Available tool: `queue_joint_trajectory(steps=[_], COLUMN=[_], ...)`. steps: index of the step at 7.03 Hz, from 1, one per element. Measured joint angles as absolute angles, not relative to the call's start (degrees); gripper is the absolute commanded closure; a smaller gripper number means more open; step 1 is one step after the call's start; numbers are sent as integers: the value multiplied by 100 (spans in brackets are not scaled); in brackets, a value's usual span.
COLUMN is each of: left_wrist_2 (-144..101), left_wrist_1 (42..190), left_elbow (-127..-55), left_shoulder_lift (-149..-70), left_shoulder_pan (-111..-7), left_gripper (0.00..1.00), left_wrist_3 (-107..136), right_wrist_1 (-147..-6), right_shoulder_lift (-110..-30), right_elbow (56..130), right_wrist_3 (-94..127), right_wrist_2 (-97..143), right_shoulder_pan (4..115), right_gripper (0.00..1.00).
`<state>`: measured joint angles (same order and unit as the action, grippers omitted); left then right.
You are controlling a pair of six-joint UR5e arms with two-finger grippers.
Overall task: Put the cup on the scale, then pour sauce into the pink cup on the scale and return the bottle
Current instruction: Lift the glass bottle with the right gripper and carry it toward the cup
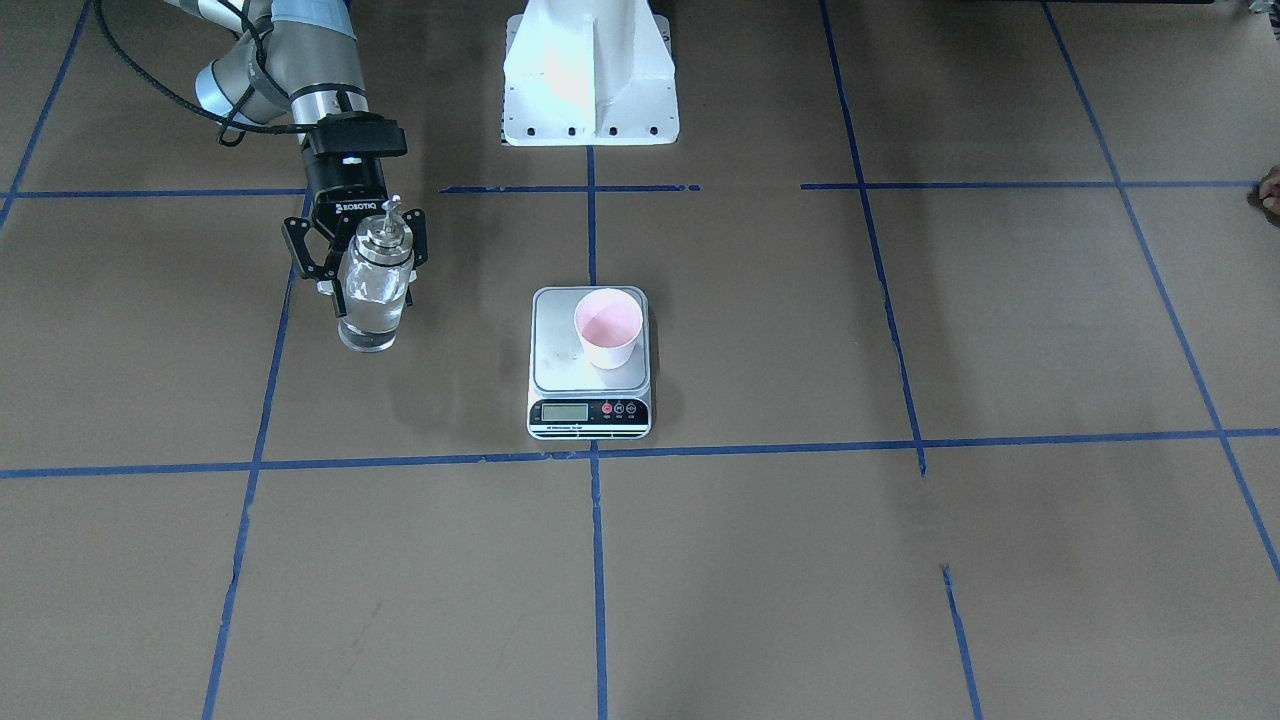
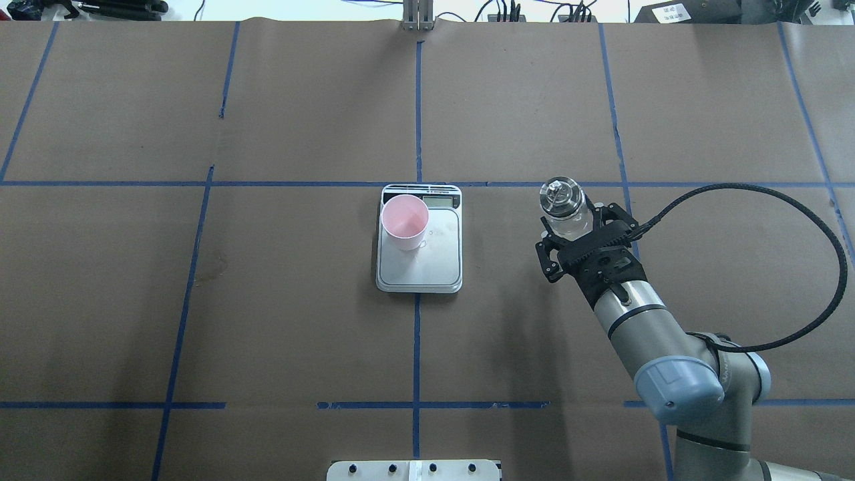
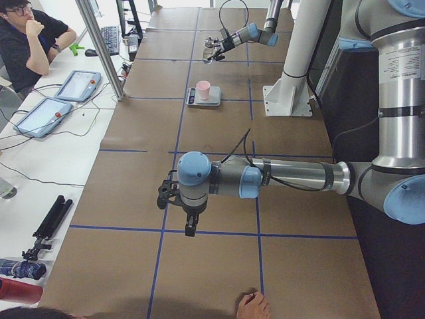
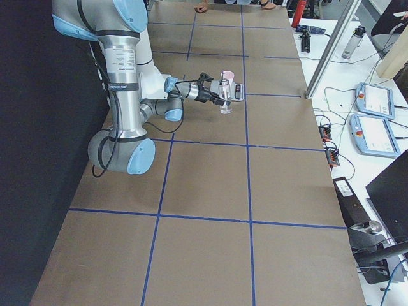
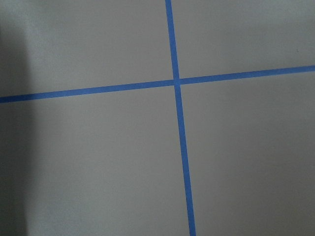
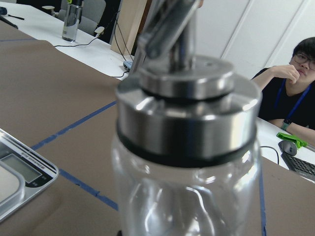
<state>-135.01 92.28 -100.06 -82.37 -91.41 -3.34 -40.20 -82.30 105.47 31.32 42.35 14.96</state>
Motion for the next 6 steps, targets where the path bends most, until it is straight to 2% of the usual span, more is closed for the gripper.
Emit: queue_joint_trajectory(steps=[2, 6], left_wrist_2=[-13508, -13511], left_wrist_1=[9225, 9226], left_elbow=[-10019, -10068], left_shoulder_lift=[-8189, -8083], left_shoulder_pan=[-9141, -9149], left_gripper=[0, 0], left_wrist_3=[-334, -334], right_wrist_1=[-4350, -6933], right_shoulder_lift=[-8056, -7005], right_elbow=[10560, 10618], right_wrist_3=[3413, 4198], right_wrist_2=[4352, 4330], right_shoulder_pan=[1505, 1591], right_gripper=[100, 100])
